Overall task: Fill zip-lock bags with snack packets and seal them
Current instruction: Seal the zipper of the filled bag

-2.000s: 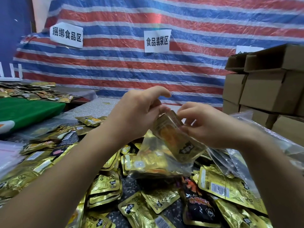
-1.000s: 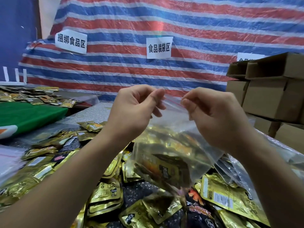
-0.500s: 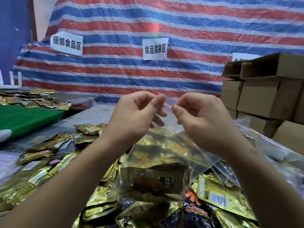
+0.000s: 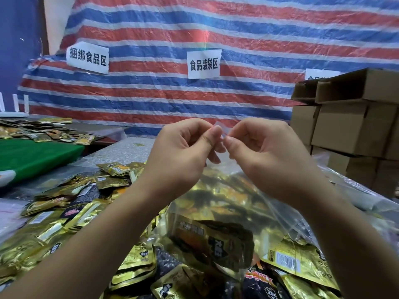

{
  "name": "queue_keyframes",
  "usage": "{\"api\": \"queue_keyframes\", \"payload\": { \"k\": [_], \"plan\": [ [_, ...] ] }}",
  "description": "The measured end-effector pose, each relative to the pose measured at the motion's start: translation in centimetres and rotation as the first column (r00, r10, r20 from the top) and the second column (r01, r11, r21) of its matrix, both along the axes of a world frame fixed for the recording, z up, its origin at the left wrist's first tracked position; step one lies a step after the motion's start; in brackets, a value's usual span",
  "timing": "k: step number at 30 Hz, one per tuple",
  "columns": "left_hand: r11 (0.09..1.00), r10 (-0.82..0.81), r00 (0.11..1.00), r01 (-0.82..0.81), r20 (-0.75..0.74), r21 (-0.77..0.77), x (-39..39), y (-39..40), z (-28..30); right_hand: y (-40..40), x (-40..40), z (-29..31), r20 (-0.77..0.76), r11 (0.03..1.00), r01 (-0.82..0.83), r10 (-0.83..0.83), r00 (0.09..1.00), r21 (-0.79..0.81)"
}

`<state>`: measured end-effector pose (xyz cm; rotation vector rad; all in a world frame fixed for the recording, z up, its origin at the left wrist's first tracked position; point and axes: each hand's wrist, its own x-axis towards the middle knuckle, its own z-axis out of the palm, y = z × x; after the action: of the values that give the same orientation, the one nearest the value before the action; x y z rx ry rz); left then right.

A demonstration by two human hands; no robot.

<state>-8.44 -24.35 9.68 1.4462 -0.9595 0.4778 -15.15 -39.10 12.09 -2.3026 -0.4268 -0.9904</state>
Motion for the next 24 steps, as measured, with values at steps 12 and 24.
{"api": "queue_keyframes", "payload": {
  "k": [12,24],
  "plan": [
    [0.999,0.033,0.998,-0.035,0.058,0.032,-0.04,0.04,-0.16,0.14,0.2,-0.21,0.011,0.999,0.032,-0.032,0.999,0.006],
    [0.998,0.06,0.998,-0.06,0.017,0.036,-0.09,-0.27,-0.43,-0.09,0.51,-0.32,-0.009,0.998,0.009,-0.008,1.0,0.054]
  ]
}}
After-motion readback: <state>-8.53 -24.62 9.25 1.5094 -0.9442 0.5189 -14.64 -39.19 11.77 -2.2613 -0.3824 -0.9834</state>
